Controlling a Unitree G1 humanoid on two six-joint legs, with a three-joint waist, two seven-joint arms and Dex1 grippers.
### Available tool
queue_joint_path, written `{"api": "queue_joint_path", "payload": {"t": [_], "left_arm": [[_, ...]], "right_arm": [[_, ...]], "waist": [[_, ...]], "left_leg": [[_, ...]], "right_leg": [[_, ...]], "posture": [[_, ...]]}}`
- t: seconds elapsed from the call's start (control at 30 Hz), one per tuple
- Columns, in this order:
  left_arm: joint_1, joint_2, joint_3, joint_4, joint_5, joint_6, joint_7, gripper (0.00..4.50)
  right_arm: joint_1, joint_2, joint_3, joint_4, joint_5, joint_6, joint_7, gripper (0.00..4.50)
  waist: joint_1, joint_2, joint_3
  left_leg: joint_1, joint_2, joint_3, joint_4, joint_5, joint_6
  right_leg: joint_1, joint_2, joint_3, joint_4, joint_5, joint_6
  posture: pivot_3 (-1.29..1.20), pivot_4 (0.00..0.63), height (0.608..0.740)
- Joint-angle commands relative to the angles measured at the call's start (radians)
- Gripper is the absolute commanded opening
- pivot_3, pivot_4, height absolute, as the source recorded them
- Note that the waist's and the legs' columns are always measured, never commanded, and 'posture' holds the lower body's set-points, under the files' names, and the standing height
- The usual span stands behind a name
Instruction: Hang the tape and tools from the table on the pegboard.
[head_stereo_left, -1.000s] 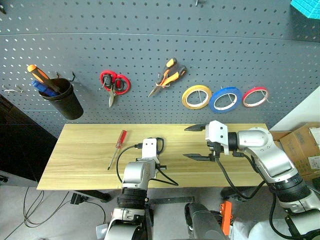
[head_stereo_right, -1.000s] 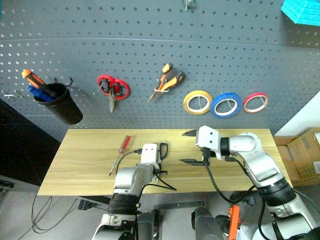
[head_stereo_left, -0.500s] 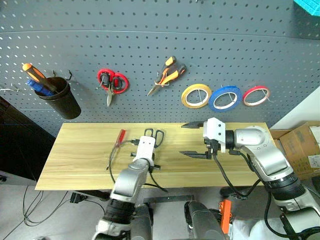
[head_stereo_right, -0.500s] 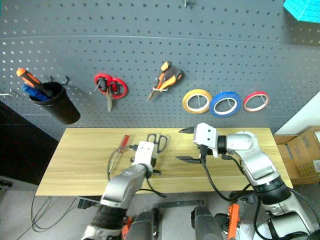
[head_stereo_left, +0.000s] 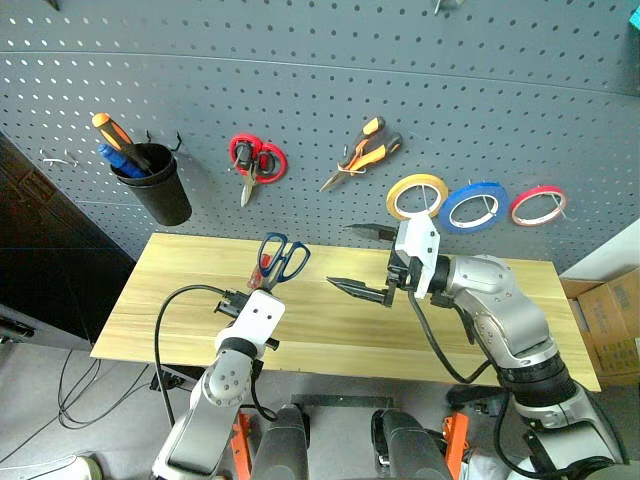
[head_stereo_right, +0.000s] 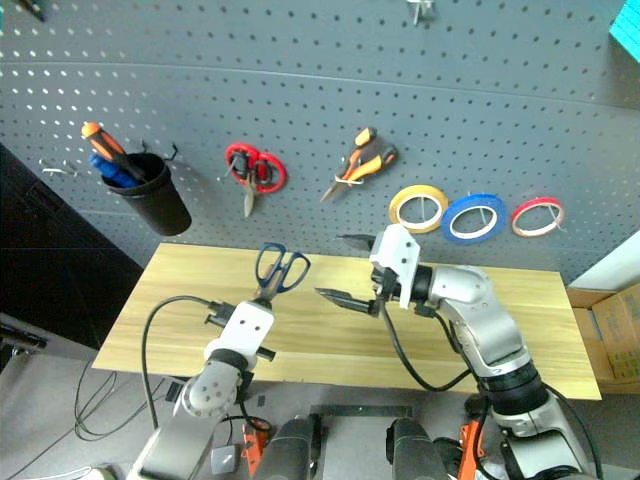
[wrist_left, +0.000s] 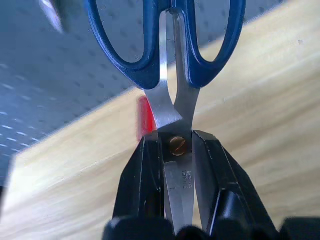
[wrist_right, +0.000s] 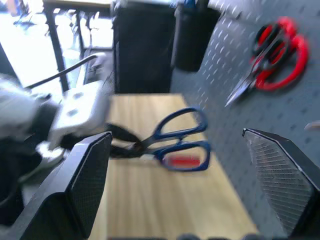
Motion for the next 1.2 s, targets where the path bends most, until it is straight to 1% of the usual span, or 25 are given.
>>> {"api": "queue_joint_path", "payload": {"t": [0.03,0.17,0.33,0.43,0.6,0.87,1.2], "left_arm": [[0.015,0.001,0.044,-0.092,0.081,-0.152,0.070,0.49],[-0.031,-0.018,0.107,-0.068,0.097,-0.196,0.097,0.49],[-0.127,-0.033,0.165,0.018,0.084,-0.225,0.095,0.49],[-0.183,-0.037,0.179,0.083,0.065,-0.239,0.077,0.49],[-0.264,-0.054,0.190,0.164,0.026,-0.249,0.041,0.49],[-0.337,-0.083,0.217,0.247,-0.025,-0.241,0.008,0.49],[-0.378,-0.095,0.242,0.310,-0.046,-0.250,-0.001,0.49]], "right_arm": [[0.010,0.037,-0.045,-0.088,0.111,0.022,-0.005,4.50],[-0.016,0.049,-0.061,-0.084,0.139,0.035,-0.025,4.50],[-0.038,0.058,-0.067,-0.066,0.142,0.029,-0.038,4.50],[-0.044,0.059,-0.067,-0.061,0.140,0.027,-0.046,4.50],[-0.048,0.059,-0.067,-0.063,0.124,0.024,-0.072,4.50],[-0.033,0.038,-0.070,-0.084,0.116,0.033,-0.102,4.50],[-0.038,0.030,-0.079,-0.088,0.129,0.035,-0.131,4.50]], "waist": [[0.002,-0.001,-0.004],[0.004,-0.001,-0.020],[0.005,-0.001,-0.037],[0.005,-0.001,-0.051],[0.005,-0.001,-0.056],[0.000,-0.002,-0.074],[-0.004,-0.002,-0.076]], "left_leg": [[0.000,0.000,0.000,0.000,0.000,0.000],[0.000,0.000,0.000,0.001,0.000,0.000],[0.001,0.000,0.000,0.003,0.000,0.000],[0.001,0.000,0.001,0.003,0.000,0.001],[0.001,0.000,0.001,0.005,0.001,0.001],[0.001,0.000,0.001,0.005,0.001,0.001],[0.005,0.000,0.001,0.006,0.001,0.001]], "right_leg": [[0.000,0.000,0.000,0.000,0.000,0.000],[0.001,0.000,0.000,0.000,0.000,0.000],[0.001,0.001,-0.001,0.002,0.001,0.001],[0.002,0.002,-0.001,0.002,0.002,0.000],[0.002,0.002,-0.001,0.003,0.002,0.000],[0.002,0.002,0.000,0.004,0.003,0.000],[0.005,0.003,0.000,0.006,0.003,0.000]], "posture": [[0.18,0.095,0.740],[0.19,0.085,0.740],[0.18,0.078,0.740],[0.17,0.070,0.740],[0.15,0.067,0.740],[0.12,0.065,0.740],[0.11,0.069,0.740]]}}
